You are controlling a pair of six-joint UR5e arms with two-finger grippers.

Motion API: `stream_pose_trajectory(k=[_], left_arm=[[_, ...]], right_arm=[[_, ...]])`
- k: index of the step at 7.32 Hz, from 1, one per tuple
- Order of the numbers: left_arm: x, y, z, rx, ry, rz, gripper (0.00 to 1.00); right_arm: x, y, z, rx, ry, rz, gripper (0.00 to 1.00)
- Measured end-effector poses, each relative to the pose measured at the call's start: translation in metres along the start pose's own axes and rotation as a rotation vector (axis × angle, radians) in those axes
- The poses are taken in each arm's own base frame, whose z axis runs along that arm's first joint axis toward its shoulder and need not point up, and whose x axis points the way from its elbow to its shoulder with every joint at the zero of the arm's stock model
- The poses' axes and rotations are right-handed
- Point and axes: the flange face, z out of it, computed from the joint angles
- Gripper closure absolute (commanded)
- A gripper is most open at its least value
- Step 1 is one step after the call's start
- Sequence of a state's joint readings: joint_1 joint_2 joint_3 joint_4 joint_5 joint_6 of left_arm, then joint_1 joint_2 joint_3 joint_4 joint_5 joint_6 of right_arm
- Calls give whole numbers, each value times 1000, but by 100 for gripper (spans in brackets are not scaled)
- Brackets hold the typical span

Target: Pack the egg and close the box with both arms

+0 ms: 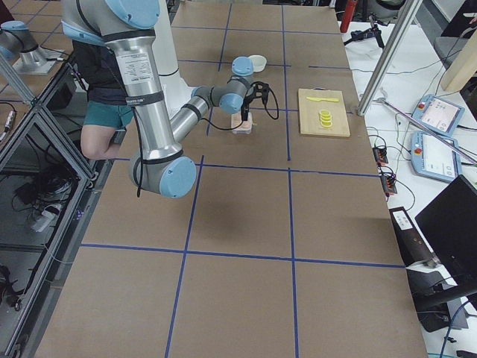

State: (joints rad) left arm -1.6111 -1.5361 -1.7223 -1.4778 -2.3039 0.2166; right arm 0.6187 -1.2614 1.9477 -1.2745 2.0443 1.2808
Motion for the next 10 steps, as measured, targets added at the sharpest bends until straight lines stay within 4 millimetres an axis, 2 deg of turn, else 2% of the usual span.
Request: stream_pose_trajectory(k=[2,3,4,5,6,7,8,9,10], left_arm=[[-2,10,5,6,2,7,0],[-2,12,6,11,4,11,0],[-2,13,6,13,6,13,0],[-2,13,6,14,6,14,0],[-2,13,6,14,6,14,0],[-2,13,6,14,6,14,0],[-2,14,6,14,7,14,0],[-2,14,7,13,7,13,0],[-3,14,8,11,7,12,0]], right_arm=[[29,-39,-31,-9,55,-22,0],[55,-66,-54,-13,90,-51,0],[87,-89,-76,-21,137,-93,0],[129,-109,-98,-32,197,-146,0],[180,-124,-122,-49,255,-200,0],[240,-130,-149,-70,305,-255,0],[305,-127,-176,-90,341,-306,0],[372,-115,-202,-113,364,-344,0],[433,-92,-218,-140,376,-341,0]])
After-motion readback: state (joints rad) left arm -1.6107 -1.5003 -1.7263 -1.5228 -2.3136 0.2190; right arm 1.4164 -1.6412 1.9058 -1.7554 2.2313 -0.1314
